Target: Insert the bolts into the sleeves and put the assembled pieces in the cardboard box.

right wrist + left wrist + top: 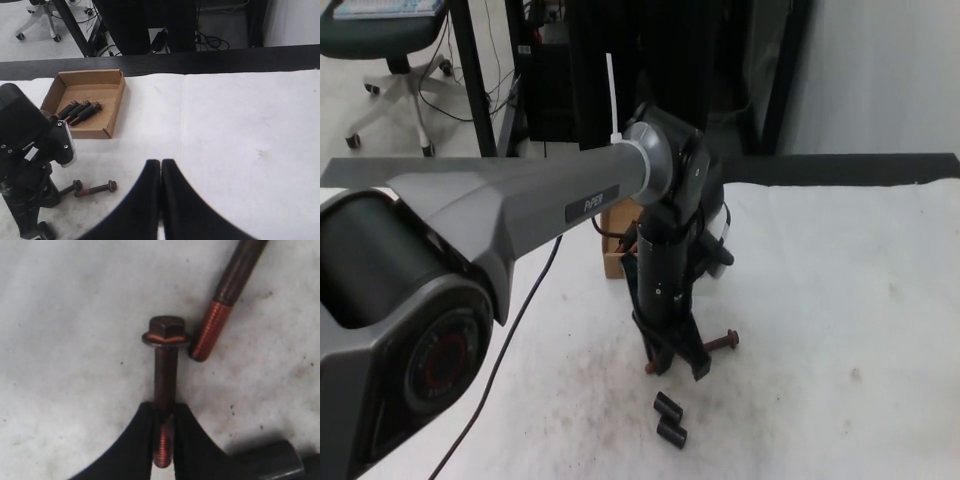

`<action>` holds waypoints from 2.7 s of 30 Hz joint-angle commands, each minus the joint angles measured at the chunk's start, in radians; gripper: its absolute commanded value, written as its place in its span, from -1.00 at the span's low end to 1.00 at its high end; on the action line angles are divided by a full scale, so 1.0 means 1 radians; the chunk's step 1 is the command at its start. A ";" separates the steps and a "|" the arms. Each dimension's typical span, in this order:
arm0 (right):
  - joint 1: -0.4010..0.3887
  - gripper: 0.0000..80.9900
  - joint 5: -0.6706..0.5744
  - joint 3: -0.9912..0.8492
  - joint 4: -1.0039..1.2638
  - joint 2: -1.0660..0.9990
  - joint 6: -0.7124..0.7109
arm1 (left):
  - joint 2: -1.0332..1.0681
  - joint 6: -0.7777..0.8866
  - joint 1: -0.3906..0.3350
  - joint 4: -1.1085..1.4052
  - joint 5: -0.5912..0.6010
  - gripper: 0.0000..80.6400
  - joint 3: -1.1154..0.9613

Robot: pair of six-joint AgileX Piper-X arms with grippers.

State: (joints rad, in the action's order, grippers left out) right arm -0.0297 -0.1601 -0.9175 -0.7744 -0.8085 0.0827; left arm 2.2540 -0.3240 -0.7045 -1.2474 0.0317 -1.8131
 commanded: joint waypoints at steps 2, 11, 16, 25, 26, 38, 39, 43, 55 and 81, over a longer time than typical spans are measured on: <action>0.005 -0.99 -0.012 -0.005 0.000 0.004 -0.008 | -0.002 -0.030 0.004 -0.079 -0.050 -0.99 -0.002; 0.005 -0.99 -0.029 -0.005 0.000 0.004 -0.008 | -0.002 0.037 0.004 -0.041 -0.011 -0.90 -0.002; 0.005 -0.99 -0.034 -0.005 0.000 0.004 -0.008 | -0.002 0.068 0.004 -0.067 0.045 -0.35 -0.002; 0.005 -0.99 -0.034 -0.005 0.000 0.004 -0.008 | -0.009 0.109 0.004 -0.044 0.045 -0.20 -0.031; 0.005 -0.99 -0.034 -0.005 0.000 0.004 -0.008 | -0.009 0.109 0.004 -0.030 0.045 -0.20 -0.043; 0.005 -0.99 -0.034 -0.003 0.000 0.004 -0.008 | -0.009 0.109 0.004 0.047 0.045 -0.20 -0.099; 0.005 -0.99 -0.034 -0.003 0.000 0.004 -0.008 | -0.009 0.109 0.004 0.045 0.045 -0.20 -0.099; 0.005 -0.99 -0.034 -0.004 0.000 0.001 -0.008 | -0.009 0.109 0.004 0.037 0.052 -0.20 -0.099; 0.005 -0.99 -0.034 -0.004 0.000 0.001 -0.008 | -0.009 0.109 0.004 0.027 0.060 -0.20 -0.092; 0.005 -0.99 -0.034 -0.004 0.002 0.002 -0.008 | -0.002 0.116 0.004 0.004 0.098 -0.22 -0.005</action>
State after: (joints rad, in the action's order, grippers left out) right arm -0.0297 -0.1823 -0.9175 -0.7744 -0.8085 0.0827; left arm 2.2559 -0.2164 -0.7023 -1.2464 0.1280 -1.8240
